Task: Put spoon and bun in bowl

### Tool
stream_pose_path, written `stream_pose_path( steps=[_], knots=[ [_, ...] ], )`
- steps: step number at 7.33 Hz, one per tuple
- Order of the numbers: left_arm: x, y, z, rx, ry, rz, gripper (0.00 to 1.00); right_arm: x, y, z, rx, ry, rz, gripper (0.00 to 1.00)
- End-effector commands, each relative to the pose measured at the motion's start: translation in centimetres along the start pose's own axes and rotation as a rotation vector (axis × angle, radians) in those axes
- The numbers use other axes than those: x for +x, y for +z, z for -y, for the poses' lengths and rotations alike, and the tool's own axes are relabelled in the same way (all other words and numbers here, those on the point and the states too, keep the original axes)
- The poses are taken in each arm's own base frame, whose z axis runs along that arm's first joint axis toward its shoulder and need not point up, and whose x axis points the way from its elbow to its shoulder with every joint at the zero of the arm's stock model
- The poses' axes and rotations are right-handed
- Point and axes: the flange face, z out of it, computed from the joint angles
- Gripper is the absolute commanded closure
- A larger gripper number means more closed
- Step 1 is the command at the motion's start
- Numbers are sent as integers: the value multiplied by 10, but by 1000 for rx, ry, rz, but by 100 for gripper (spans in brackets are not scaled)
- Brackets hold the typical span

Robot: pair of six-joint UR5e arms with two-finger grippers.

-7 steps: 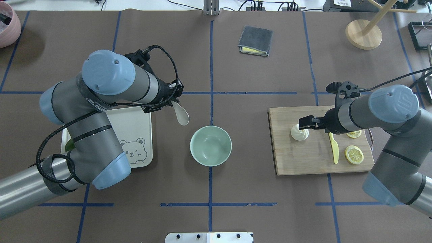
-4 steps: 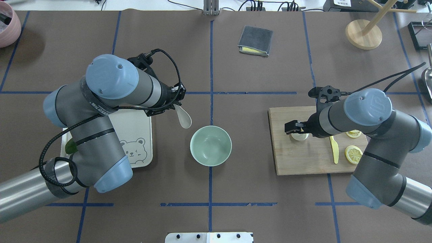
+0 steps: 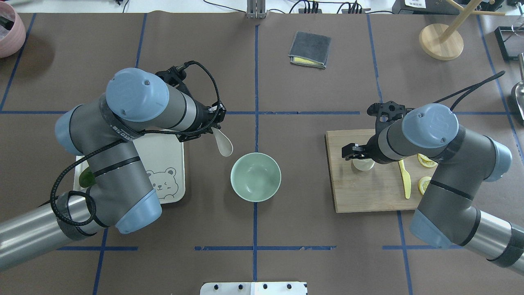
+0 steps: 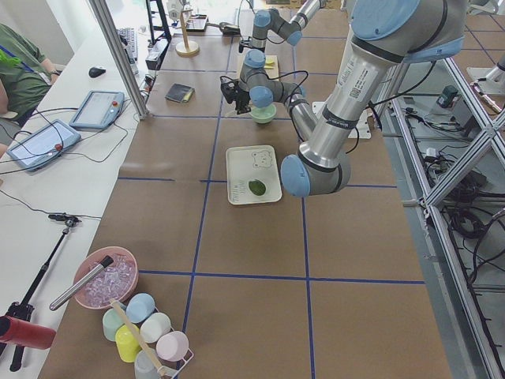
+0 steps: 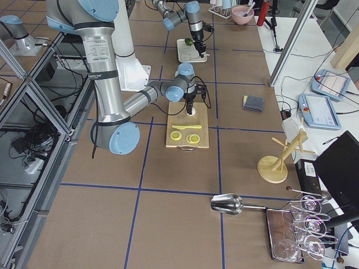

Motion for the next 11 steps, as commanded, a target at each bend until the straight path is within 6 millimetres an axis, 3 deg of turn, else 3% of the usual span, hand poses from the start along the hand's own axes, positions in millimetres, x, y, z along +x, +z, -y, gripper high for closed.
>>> stream_pose_path(
  steps=[1,3,4,6,8,11],
  knots=[
    [0,0,0,0,2,0,100,3,5,-1,-5,2,-10,19],
    [0,0,0,0,2,0,100,2,3,0,-6,2,-6,86],
    [0,0,0,0,0,-2,100,2,2,0,-4,3,-5,100],
    [-2,10,-27,-23,-7,-5,100,1,-9,7,7,9,12,100],
    [22,26,-57,-26,-30,-39,100,2,-27,19,18,22,40,100],
    [21,37,-94,-65,-20,-38,100,6,-44,34,9,44,70,100]
  ],
)
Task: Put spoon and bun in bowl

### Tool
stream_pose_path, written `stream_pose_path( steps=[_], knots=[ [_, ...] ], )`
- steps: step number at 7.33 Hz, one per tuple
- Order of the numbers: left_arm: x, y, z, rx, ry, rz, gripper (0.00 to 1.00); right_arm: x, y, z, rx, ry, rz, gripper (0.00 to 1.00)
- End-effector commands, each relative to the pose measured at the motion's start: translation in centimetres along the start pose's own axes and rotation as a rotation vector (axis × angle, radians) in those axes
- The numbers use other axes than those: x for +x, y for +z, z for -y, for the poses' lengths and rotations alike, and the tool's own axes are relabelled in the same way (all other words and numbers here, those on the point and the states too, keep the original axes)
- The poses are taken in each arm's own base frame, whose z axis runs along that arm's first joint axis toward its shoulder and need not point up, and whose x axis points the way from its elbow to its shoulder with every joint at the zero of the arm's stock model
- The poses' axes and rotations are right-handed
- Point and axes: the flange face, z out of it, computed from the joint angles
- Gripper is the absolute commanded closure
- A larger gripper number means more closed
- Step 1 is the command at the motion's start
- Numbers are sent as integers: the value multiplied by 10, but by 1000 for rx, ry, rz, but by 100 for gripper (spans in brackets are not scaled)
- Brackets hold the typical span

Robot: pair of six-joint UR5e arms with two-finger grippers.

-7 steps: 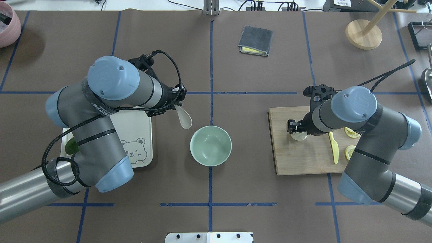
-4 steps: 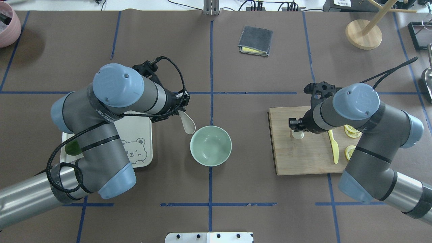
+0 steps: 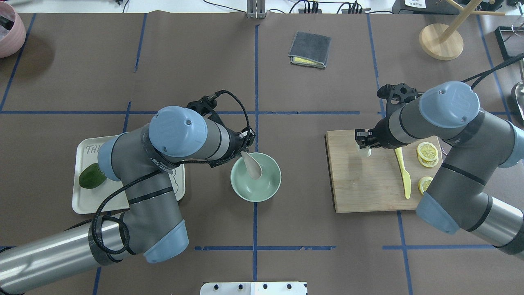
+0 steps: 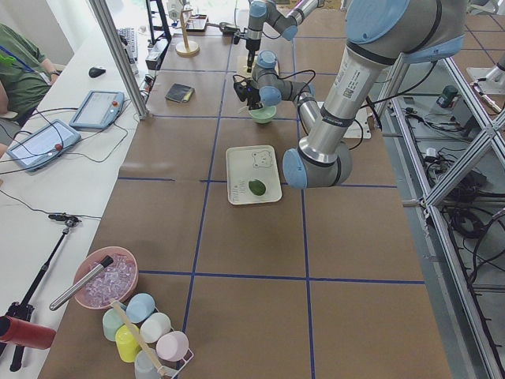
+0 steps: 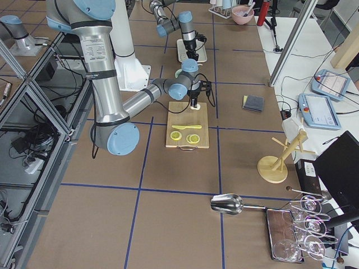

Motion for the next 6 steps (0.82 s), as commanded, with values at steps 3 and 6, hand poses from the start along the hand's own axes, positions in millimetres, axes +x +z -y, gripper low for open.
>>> stream_pose_path(
  steps=[3,6],
  knots=[
    [1,-5,-13,-13,56,-11,0,-10,-8,7,7,-1,22,100],
    [0,-53,37,68,220,49,0,-56,-24,10,26,-24,90,100]
  ],
)
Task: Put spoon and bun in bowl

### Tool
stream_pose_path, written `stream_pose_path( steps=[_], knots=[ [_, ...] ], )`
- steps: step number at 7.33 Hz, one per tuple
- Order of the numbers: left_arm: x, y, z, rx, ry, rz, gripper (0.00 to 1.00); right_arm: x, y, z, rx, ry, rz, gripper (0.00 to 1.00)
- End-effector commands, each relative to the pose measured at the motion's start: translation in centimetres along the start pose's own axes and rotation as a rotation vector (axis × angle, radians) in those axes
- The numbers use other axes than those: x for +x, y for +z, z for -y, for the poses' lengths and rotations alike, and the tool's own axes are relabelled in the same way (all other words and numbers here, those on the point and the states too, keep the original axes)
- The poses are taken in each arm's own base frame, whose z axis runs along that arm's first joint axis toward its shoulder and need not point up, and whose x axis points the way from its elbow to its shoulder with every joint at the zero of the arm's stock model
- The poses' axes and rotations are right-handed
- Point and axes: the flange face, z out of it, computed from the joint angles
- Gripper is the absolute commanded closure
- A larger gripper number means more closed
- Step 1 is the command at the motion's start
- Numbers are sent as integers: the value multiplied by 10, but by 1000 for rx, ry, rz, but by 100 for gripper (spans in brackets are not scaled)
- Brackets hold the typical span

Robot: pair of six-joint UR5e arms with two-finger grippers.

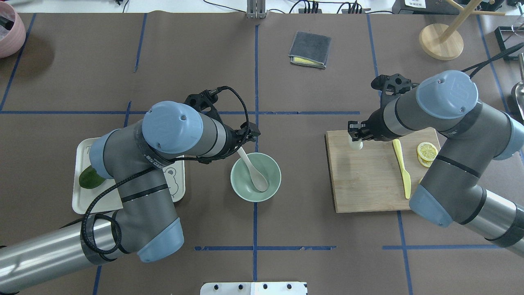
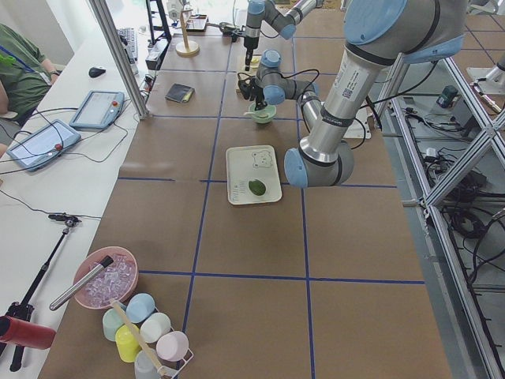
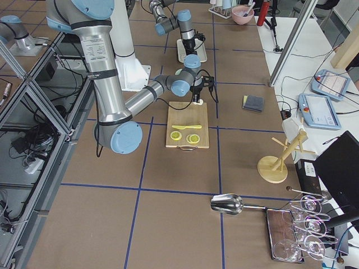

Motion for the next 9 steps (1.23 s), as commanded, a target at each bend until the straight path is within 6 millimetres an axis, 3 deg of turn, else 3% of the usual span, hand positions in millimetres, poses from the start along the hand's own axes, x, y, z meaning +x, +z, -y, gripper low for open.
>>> stream_pose_path(
  steps=[1,2,3,5,7,8,9],
  knots=[
    [-18,-53,46,70,153,72,0,-52,-3,-11,-1,-31,61,100],
    [-23,-67,72,81,206,92,0,-79,-3,-22,-12,-16,91,100],
    [-52,-71,100,74,233,128,0,-109,-3,-38,-7,3,118,100],
    [-87,-88,137,88,320,161,0,-174,10,-81,17,36,159,100],
    [-116,-96,165,100,388,201,0,-214,16,-92,8,32,143,100],
    [-129,-102,176,108,410,217,0,-215,16,-93,7,31,144,85],
    [-137,-105,184,116,417,228,0,-214,17,-93,7,32,147,17]
  ],
)
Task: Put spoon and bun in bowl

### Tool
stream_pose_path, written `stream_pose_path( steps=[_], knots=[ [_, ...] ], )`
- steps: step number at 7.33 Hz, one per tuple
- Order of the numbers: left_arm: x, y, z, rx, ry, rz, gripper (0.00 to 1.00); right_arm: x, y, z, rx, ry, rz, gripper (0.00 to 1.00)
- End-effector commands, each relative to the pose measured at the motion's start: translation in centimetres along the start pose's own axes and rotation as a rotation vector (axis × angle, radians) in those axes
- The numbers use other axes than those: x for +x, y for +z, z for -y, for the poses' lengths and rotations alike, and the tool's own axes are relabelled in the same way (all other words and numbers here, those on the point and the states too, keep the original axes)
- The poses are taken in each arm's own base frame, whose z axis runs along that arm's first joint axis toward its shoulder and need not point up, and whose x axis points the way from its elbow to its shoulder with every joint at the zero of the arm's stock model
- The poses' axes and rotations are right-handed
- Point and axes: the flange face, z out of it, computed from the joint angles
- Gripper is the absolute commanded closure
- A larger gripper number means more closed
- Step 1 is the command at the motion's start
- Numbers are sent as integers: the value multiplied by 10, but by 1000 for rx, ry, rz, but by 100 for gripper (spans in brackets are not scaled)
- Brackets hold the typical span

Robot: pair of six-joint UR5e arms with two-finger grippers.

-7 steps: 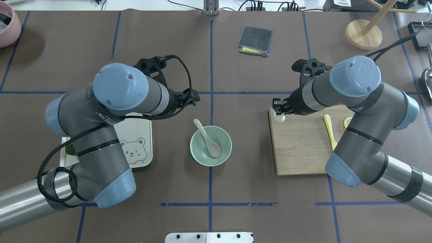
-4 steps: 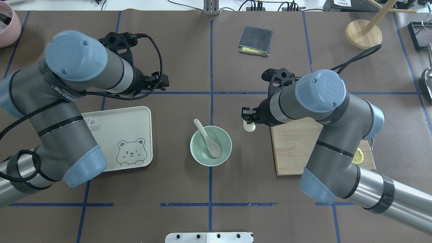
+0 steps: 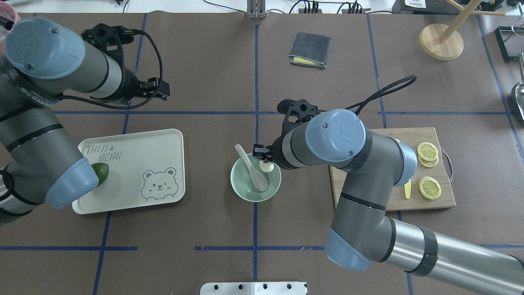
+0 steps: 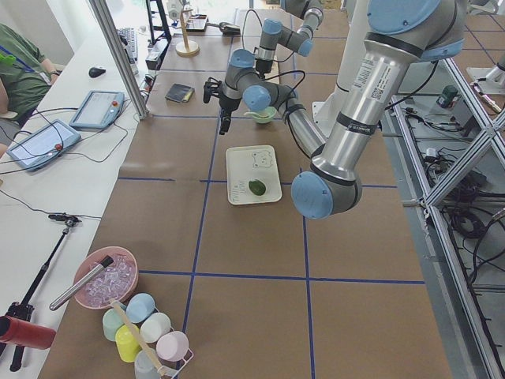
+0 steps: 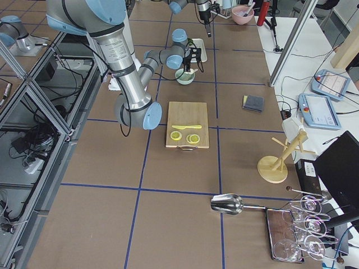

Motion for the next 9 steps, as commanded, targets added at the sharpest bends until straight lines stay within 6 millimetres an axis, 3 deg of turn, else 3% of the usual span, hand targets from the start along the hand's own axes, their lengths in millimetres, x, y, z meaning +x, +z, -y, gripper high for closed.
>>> stream_pose_path(
  steps=[1,3,7,9],
  knots=[
    [-23,-4,10,-7,31,9,0,-3,1,-1,5,4,-1,0],
    [-56,-3,19,-3,80,45,0,-5,0,-1,7,23,3,0],
    [-168,-24,57,-33,233,99,0,-16,0,-16,-12,34,15,0],
    [-204,-27,69,-31,260,135,0,-17,1,-20,-11,30,16,0]
  ],
)
